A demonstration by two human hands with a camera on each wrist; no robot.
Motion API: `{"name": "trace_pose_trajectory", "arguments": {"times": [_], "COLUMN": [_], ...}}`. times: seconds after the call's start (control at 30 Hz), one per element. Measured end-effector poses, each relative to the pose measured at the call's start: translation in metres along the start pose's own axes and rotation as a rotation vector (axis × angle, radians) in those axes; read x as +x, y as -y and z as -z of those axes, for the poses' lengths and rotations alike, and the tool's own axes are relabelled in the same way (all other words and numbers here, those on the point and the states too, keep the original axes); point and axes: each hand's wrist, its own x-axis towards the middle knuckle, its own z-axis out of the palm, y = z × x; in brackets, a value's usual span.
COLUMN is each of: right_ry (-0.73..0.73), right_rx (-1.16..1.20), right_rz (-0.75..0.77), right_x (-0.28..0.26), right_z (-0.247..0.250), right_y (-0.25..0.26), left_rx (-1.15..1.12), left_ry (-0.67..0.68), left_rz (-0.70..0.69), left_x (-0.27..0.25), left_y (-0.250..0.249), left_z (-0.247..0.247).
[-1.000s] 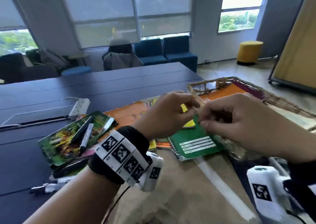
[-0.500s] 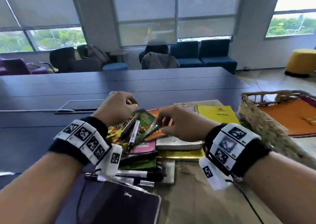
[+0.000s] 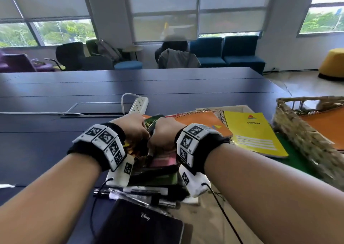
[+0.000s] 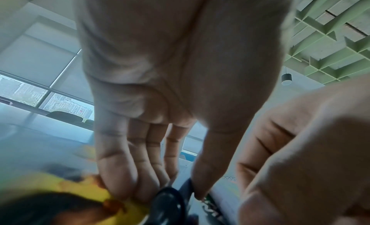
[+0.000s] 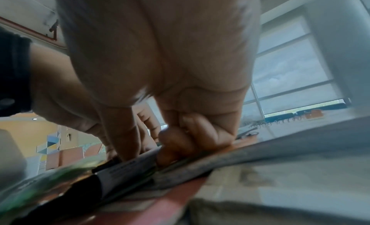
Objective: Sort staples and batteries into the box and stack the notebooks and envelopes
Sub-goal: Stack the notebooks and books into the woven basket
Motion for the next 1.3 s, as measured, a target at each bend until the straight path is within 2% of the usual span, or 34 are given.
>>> {"name": "trace_pose_trajectory", "arguments": {"times": [0.3,0.57,0.67,0.73,0.93,1.1,1.23,1.3], "right_ry": [-0.049,-0.124,-0.180,-0.237,-0.569,-0.759,-0.831,-0.811], "right_rx": [0.028,0.109,0.214,0.308,0.518,0.669,0.813,0.907], "right_rz": [0.003,-0.126,-0.166,-0.181,-0.223,-0.248,-0.278,-0.305], "right_x": [0.004,-0.022,-0.041,-0.055,-0.122,-0.181,-0.230,-0.247], "right_z": [-0.005,0.028,0.053,0.071,0.116,0.140,0.149,0.153], "right_y": [0.006,-0.020,-0.044,-0.061,-0.122,-0.174,-0.207,-0.219], "left_rx": [-0.038,-0.185,-0.216,-0.338,-0.656,-0.820,-0.879,-0.900], "left_ry": [0.046,0.017,-0.042,-0.046,-0.030,-0.008,0.048,0.078], "left_rz": [0.023,0.037,-0.075,-0.140,-0.399,-0.564,-0.648,-0.653], "left_x": [-0.002,-0.002,-0.003,-0.002,-0.015,-0.034,-0.045,-0.048], "left_y": [-0.012,-0.019,-0.042,-0.061,-0.146,-0.213,-0.256,-0.273], "left_z": [0.003,0.004,0.002,-0.001,-0.010,-0.027,-0.046,-0.052]}}
